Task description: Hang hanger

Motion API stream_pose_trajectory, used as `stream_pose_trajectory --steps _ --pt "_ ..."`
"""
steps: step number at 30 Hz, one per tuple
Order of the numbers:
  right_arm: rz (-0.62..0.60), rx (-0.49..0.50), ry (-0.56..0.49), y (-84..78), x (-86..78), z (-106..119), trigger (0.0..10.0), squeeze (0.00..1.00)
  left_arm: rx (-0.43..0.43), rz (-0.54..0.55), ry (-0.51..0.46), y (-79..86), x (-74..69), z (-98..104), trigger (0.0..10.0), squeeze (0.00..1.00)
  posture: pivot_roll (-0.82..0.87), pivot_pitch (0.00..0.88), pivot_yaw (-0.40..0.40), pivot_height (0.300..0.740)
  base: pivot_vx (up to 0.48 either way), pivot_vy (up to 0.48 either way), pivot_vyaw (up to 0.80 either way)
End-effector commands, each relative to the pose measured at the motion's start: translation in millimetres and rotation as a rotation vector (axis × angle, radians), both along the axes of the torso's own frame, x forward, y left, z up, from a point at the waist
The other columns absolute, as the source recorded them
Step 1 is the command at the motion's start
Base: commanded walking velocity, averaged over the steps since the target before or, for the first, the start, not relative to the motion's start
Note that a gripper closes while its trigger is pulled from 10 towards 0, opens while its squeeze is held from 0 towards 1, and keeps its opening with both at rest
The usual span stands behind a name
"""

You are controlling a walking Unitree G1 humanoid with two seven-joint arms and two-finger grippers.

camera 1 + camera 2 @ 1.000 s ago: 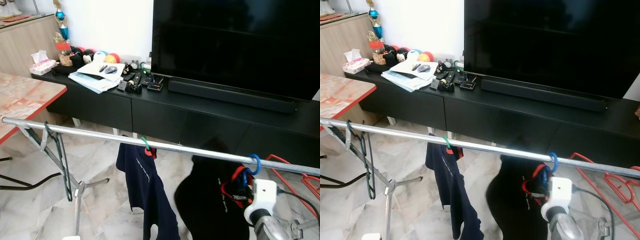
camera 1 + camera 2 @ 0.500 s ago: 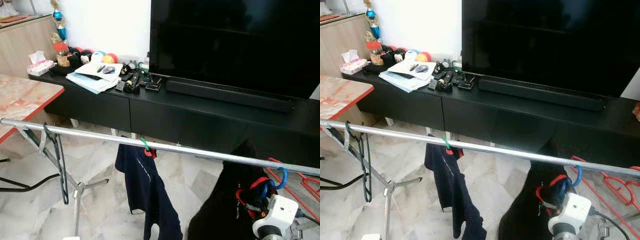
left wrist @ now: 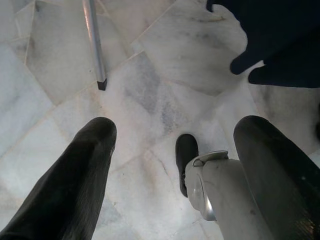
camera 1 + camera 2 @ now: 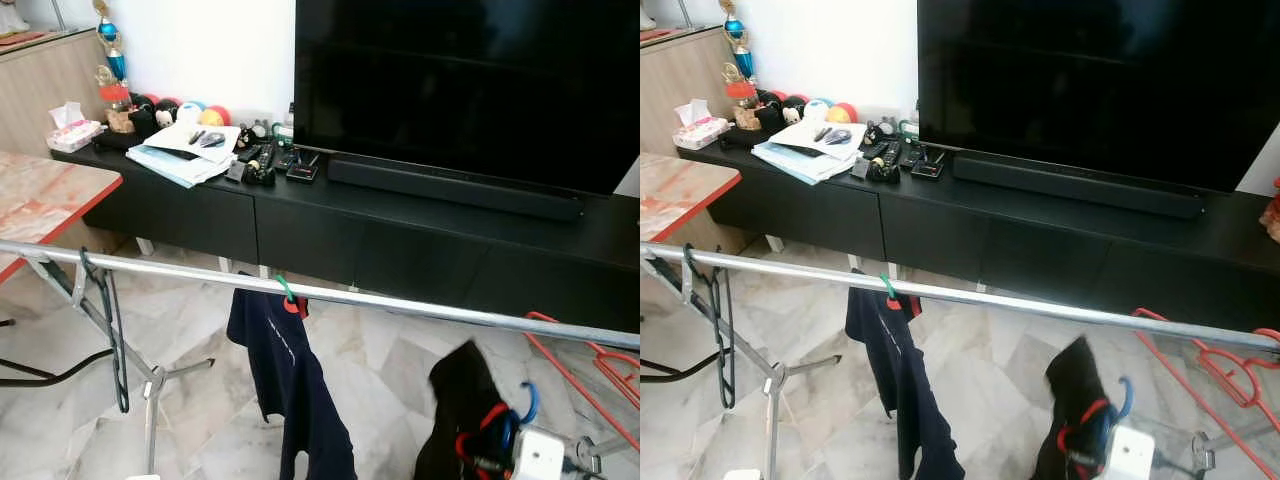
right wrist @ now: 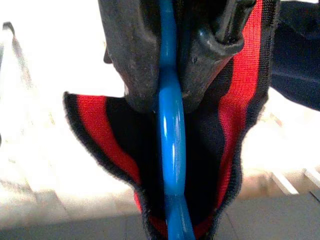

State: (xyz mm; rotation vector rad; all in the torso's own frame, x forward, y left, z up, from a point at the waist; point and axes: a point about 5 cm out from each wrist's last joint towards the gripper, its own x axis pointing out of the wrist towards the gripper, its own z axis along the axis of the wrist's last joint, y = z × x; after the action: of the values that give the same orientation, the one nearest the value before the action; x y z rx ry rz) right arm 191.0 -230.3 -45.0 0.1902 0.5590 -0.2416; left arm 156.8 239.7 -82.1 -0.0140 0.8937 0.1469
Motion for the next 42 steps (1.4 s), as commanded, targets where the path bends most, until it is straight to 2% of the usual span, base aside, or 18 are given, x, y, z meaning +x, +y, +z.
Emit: stream_pose_trajectory --steps 1,4,10,16,25,32,42 --pt "0.005 -0.020 -0.023 -3.0 8.0 1.8 10.0 0.00 -0.010 0.001 0.024 -2.9 -4.1 -2.9 10.0 0.00 -0.05 0.000 -0.047 0.740 0.000 0.000 0.00" --pt "0.024 -0.004 0.042 3.4 5.8 -9.4 10.0 0.00 -0.010 0.003 0.017 -3.4 -3.1 -2.5 10.0 0.00 -0.04 0.000 -0.048 0.740 0.000 0.000 0.00" --pt "0.007 0.020 0.081 10.8 4.8 -16.4 10.0 0.00 0.000 -0.001 0.020 -1.3 -2.5 -1.9 10.0 0.00 -0.04 0.000 -0.027 0.740 0.000 0.000 0.00" --pt "-0.064 0.033 0.082 1.8 5.0 -16.7 10.0 0.00 0.003 0.000 0.020 0.3 -2.2 -1.4 10.0 0.00 -0.03 0.000 -0.019 0.740 0.000 0.000 0.00" --pt "-0.091 0.038 0.110 0.4 -0.1 -20.4 10.0 0.00 0.004 -0.003 0.016 0.5 -1.5 -0.9 10.0 0.00 -0.03 0.000 -0.016 0.740 0.000 0.000 0.00" --pt "-0.147 0.047 0.090 -1.7 -2.8 -20.5 10.0 0.00 0.002 -0.002 0.017 -0.3 -1.5 -1.2 10.0 0.00 -0.03 0.000 -0.019 0.740 0.000 0.000 0.00" --pt "-0.178 0.034 0.000 -11.0 13.3 -7.2 10.0 0.00 -0.003 0.001 0.018 -1.6 -2.1 -1.8 10.0 0.00 -0.03 0.000 -0.025 0.740 0.000 0.000 0.00"
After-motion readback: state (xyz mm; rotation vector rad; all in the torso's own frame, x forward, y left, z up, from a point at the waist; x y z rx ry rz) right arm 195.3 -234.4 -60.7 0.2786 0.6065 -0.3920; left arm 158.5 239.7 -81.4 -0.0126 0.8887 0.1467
